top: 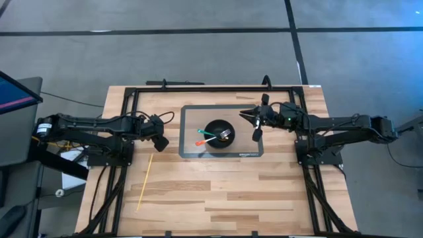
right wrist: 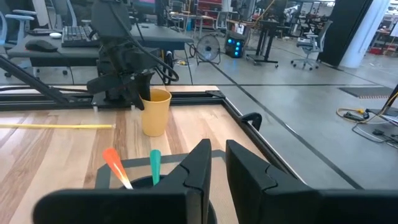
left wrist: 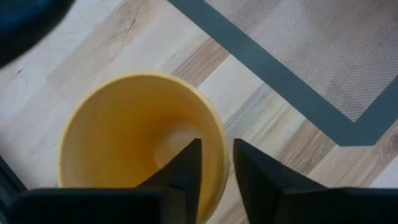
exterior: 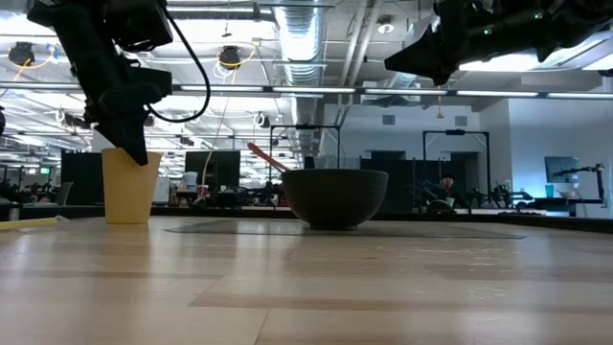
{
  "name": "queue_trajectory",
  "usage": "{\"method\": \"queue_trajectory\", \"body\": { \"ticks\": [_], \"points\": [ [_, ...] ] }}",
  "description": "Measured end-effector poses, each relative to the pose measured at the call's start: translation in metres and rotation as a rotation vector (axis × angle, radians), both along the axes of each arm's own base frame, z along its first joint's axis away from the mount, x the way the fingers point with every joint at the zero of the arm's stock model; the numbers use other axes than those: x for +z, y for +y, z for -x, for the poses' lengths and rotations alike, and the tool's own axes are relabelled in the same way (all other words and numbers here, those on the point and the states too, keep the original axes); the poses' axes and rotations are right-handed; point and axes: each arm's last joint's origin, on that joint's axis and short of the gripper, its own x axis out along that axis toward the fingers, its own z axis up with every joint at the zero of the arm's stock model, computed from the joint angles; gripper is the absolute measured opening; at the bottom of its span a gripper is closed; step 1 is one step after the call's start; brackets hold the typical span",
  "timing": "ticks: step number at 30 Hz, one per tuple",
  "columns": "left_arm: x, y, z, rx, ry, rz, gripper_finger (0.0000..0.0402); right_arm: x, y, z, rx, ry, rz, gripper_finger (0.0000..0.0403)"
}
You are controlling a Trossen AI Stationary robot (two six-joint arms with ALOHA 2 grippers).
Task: Pick & Place Utensil
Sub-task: Put the yellow cup in the top left of the gray transparent placemat
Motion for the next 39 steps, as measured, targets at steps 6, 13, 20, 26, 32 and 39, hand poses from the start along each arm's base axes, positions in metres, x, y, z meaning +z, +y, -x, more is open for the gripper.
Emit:
{"method": "queue_trajectory", "body": {
  "ticks": [6, 13, 20, 26, 32, 39],
  "points": [
    [0.000, 0.000, 0.000, 0.003, -0.004, -0.007, 0.0012, 0.000, 0.000, 0.000, 0.000, 0.000, 0.000, 0.0042],
    [0.001, 0.000, -0.002, 0.001, -0.019, -0.005, 0.0015, 0.000, 0.000, 0.000, 0.000, -0.001, 0.000, 0.0042],
    [0.005, 0.000, -0.010, -0.032, -0.106, -0.015, 0.0014, 0.000, 0.000, 0.000, 0.000, -0.001, 0.000, 0.0042],
    [0.014, 0.001, -0.023, -0.078, -0.244, -0.057, 0.0010, 0.000, 0.000, 0.000, 0.000, -0.001, 0.000, 0.0042],
    [0.025, 0.003, -0.035, -0.125, -0.384, -0.117, 0.0011, 0.000, 0.000, 0.000, 0.000, -0.001, 0.001, 0.0042],
    [0.036, 0.015, -0.041, -0.107, -0.500, -0.194, 0.0012, 0.001, 0.000, 0.000, 0.000, -0.005, 0.001, 0.0042]
  ]
}}
